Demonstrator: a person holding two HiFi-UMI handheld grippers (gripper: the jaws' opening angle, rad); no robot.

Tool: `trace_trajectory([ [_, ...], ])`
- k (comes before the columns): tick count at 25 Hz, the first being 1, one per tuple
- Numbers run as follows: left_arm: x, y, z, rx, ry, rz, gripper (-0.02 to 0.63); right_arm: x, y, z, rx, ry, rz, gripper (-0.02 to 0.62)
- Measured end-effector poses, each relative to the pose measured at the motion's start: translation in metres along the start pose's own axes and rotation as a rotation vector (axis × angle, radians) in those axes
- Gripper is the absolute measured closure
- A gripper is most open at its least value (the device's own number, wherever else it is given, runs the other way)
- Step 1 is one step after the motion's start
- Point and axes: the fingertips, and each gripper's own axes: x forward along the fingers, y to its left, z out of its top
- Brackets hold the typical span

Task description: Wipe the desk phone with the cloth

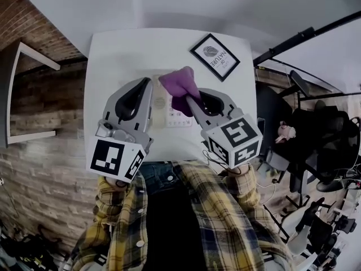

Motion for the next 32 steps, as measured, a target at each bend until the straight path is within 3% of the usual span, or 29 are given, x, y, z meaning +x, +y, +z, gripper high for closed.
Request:
trace_trajectory([
  [6, 0.004, -0.007, 0.002, -0.002, -0.002, -0.026, 0.591, -0.027, 0.006, 0.066, -0.007, -0.236, 0.004, 0.534],
  [12, 0.007, -0.015, 0.003, -0.001, 0.005, -0.055, 0.591, -0.049, 0.008, 0.092, 0.010, -0.360, -0.013, 0.534],
  [27, 0.019, -0.027, 0.007, 0.030, 0.010, -0.101, 0.591, -0.056, -0.002, 0.082, 0.027, -0.389, -0.029, 0.534],
  [32, 0.019, -0.031, 0.018, 0.035, -0.031, -0.129, 0.591, -0.053, 0.001, 0.081, 0.018, -0.388, -0.025, 0.534],
])
